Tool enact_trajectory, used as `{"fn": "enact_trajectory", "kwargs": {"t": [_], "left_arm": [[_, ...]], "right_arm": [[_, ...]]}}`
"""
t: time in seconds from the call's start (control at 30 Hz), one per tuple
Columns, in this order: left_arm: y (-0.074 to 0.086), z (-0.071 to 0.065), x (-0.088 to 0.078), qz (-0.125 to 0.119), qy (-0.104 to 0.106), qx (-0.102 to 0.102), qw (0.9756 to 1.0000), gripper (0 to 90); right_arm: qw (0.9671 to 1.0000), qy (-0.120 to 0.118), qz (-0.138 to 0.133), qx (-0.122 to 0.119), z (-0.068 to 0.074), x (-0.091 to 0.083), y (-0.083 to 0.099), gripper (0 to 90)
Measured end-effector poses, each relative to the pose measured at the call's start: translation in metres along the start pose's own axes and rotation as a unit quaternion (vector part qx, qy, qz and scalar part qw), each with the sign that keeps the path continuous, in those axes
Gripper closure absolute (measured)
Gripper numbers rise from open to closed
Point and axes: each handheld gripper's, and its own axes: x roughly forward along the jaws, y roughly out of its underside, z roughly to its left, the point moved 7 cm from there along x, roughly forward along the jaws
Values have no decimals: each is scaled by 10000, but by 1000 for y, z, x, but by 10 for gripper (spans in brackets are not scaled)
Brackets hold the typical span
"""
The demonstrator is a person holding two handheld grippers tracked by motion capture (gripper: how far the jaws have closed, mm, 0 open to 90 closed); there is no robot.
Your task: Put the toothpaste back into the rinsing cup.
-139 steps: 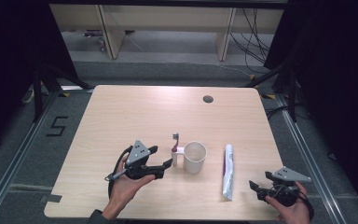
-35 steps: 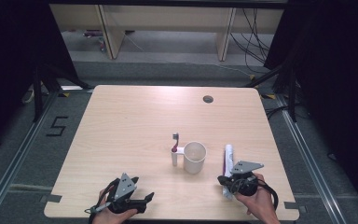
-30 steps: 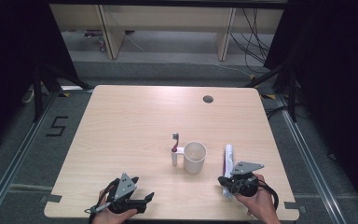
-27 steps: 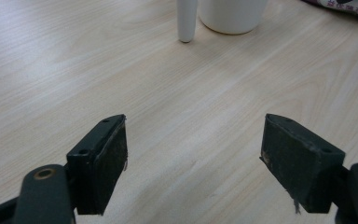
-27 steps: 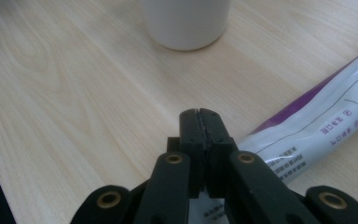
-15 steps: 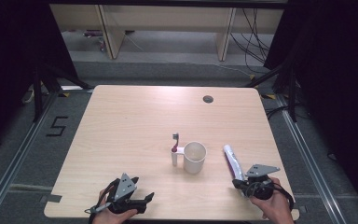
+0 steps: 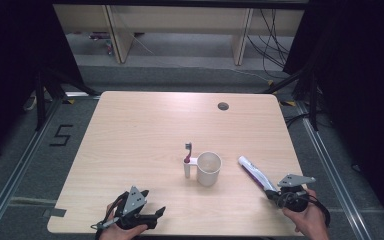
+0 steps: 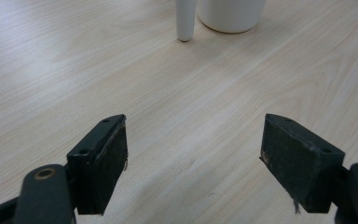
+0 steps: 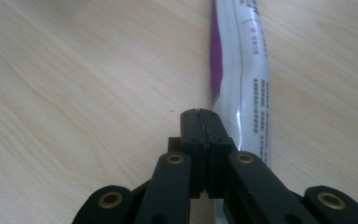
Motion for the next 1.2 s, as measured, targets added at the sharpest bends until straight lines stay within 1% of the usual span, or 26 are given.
{"fn": "enact_trajectory", "kwargs": {"t": [0.03, 0.1, 0.13, 0.17, 0.2, 0.23, 0.27, 0.3, 0.33, 0.37, 0.43, 0.47, 0.5, 0.53, 0.57, 0.63, 0.67, 0.7, 0.8, 0.83, 0.9, 1.0, 1.03, 1.1, 1.13, 1.2], "left_arm": [[0, -1, 1, -33, 0, -63, 10000, 226], [0, -1, 1, -26, -15, -55, 10000, 227], [0, -1, 1, -24, -2, -48, 10000, 227], [0, -1, 1, -28, 2, -37, 10000, 227], [0, -1, 1, -32, 1, -54, 10000, 227], [1, 1, 1, 43, -47, 14, 10000, 227], [1, 0, 1, 15, -20, -21, 10000, 227], [0, -2, 2, -63, 0, -108, 9999, 227], [1, -1, 1, -19, -1, -61, 10000, 227], [0, -1, 1, -22, 1, -55, 10000, 227], [1, -1, 1, 20, -18, -30, 10000, 227], [1, -2, 1, -17, 7, -68, 10000, 227], [0, -2, 1, -44, 4, -81, 10000, 227], [1, -1, 1, -18, 6, -47, 10000, 227], [1, -1, 1, -16, 4, -72, 10000, 227], [1, -2, 1, -43, 7, -92, 9999, 228], [0, -2, 1, -44, 10, -90, 9999, 228], [1, -2, 1, -16, 8, -59, 10000, 228], [1, -2, 1, -39, 12, -91, 10000, 228], [1, -2, 1, -35, 16, -85, 10000, 228], [1, -2, 1, -11, 15, -71, 10000, 228], [0, -2, 1, -34, 20, -70, 10000, 228], [1, -2, 0, 4, 27, -26, 10000, 228], [0, -3, 1, -46, 29, -81, 10000, 228], [0, -3, 1, -43, 22, -62, 10000, 228], [0, -3, 1, -48, 17, -52, 10000, 228]], "right_arm": [[9999, 22, 91, -108, -5, -2, 0, 896], [9999, 98, 120, -67, -13, -1, 0, 896], [9997, 86, 214, -52, -16, -2, 0, 896], [9998, 151, 143, 6, -22, -1, -1, 896], [9998, 151, 143, 6, -22, -1, -1, 896], [9996, 193, 183, 82, -24, -1, -1, 896], [9994, 261, 190, -107, -32, -1, -3, 896], [9993, 273, 264, 12, -35, -1, -3, 897], [9992, 349, 201, 57, -38, 0, -4, 897], [9990, 370, 253, 84, -40, 0, -5, 897], [9984, 499, 249, -82, -51, 3, -8, 896], [9983, 510, 272, -12, -54, 4, -9, 896], [9977, 615, 281, -3, -61, 7, -12, 896], [9977, 615, 281, -3, -61, 7, -12, 896], [9975, 638, 302, 94, -63, 7, -13, 896], [9971, 698, 284, 62, -69, 9, -17, 896], [9967, 721, 299, 206, -71, 11, -20, 896], [9967, 722, 284, 237, -73, 12, -22, 896], [9961, 786, 293, 255, -80, 16, -28, 896], [9959, 792, 297, 323, -81, 18, -31, 896], [9957, 849, 278, 226, -88, 22, -36, 897], [9950, 909, 291, 292, -95, 27, -44, 897], [9950, 903, 294, 296, -97, 28, -45, 897], [9939, 896, 359, 537, -97, 31, -50, 897], [9940, 921, 373, 464, -101, 32, -52, 897], [9938, 929, 409, 458, -104, 37, -57, 897]]}}
